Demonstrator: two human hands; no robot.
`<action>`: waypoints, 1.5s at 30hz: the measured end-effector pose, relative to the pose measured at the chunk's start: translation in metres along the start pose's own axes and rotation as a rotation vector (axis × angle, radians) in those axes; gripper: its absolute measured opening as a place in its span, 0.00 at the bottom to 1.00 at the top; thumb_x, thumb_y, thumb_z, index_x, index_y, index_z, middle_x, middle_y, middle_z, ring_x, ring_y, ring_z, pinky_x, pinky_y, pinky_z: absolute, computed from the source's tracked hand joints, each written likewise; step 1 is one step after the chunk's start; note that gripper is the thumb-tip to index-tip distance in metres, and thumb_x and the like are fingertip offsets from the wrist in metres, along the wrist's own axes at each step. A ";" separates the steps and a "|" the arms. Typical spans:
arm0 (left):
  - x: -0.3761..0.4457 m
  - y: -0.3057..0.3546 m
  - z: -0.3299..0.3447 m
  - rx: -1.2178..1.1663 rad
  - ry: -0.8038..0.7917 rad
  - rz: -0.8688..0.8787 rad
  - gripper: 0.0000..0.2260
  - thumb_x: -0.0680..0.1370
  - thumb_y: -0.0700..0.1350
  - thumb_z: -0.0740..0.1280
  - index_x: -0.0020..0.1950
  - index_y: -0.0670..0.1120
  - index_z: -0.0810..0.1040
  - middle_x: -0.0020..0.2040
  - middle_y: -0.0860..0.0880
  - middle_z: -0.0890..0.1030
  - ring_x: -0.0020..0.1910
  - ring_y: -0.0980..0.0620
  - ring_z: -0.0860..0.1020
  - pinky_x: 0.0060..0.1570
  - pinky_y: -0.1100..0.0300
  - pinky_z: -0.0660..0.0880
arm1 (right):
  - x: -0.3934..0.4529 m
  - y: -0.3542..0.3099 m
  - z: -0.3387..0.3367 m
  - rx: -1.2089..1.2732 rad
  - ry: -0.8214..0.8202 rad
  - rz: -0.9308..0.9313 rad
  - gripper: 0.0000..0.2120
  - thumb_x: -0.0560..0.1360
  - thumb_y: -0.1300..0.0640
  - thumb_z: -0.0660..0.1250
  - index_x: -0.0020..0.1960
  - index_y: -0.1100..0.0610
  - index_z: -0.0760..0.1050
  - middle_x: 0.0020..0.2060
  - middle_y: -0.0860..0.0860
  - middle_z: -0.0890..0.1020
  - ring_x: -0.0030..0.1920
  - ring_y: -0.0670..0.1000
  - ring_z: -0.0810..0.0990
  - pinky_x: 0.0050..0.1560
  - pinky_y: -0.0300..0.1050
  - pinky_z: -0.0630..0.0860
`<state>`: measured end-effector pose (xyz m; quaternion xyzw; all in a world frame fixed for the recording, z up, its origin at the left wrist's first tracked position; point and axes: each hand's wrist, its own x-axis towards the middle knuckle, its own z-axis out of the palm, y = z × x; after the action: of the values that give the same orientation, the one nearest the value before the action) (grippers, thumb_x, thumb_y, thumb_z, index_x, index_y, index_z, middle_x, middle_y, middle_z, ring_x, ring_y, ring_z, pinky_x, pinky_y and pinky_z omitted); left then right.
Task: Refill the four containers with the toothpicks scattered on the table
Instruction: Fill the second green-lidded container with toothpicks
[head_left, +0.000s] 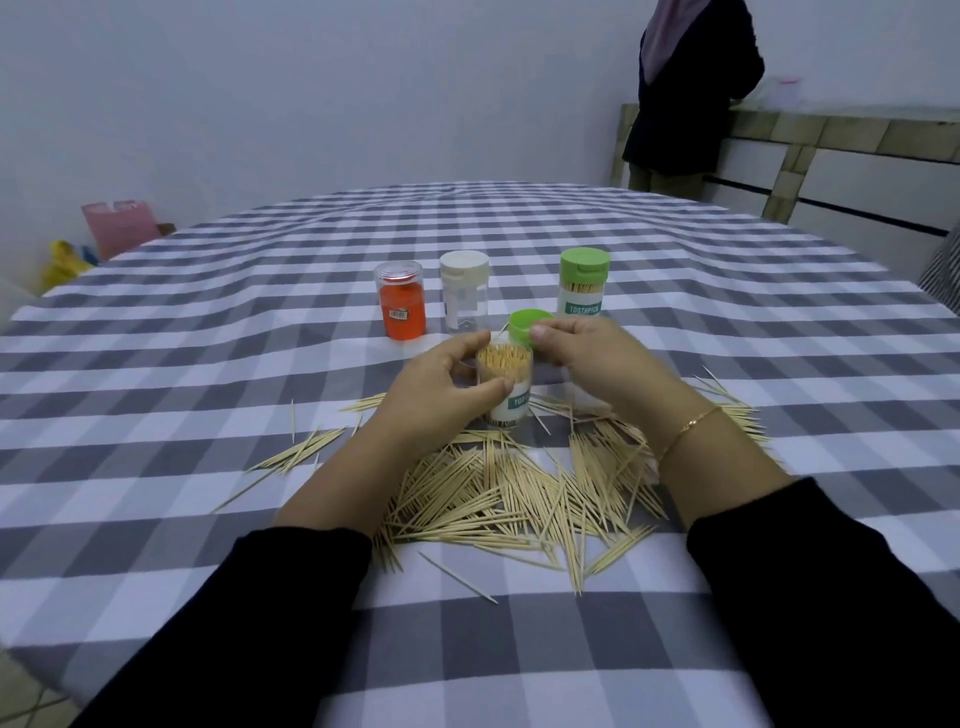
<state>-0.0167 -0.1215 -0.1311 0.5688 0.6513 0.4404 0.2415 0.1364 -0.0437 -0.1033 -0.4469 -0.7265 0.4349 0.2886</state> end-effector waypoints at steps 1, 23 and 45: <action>0.001 -0.001 0.000 -0.005 0.004 -0.003 0.27 0.75 0.48 0.72 0.73 0.53 0.69 0.58 0.54 0.78 0.54 0.61 0.77 0.52 0.67 0.76 | -0.001 -0.001 -0.010 -0.121 0.025 0.010 0.13 0.80 0.53 0.61 0.60 0.54 0.78 0.52 0.48 0.80 0.52 0.48 0.76 0.52 0.43 0.71; 0.000 0.000 0.004 -0.070 0.006 -0.031 0.27 0.75 0.45 0.72 0.73 0.52 0.69 0.54 0.52 0.81 0.47 0.57 0.82 0.43 0.68 0.79 | -0.013 0.012 -0.059 -1.157 -0.222 0.363 0.14 0.71 0.56 0.73 0.53 0.61 0.77 0.44 0.54 0.75 0.49 0.57 0.76 0.49 0.46 0.74; 0.001 -0.003 0.003 -0.047 -0.007 -0.014 0.28 0.75 0.46 0.72 0.73 0.52 0.68 0.54 0.52 0.82 0.48 0.58 0.82 0.47 0.66 0.78 | -0.008 0.011 -0.042 -0.517 0.022 0.058 0.06 0.77 0.60 0.65 0.50 0.58 0.81 0.39 0.50 0.80 0.39 0.47 0.76 0.41 0.42 0.73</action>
<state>-0.0161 -0.1195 -0.1355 0.5599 0.6440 0.4518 0.2600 0.1784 -0.0330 -0.0942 -0.5311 -0.7973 0.2381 0.1600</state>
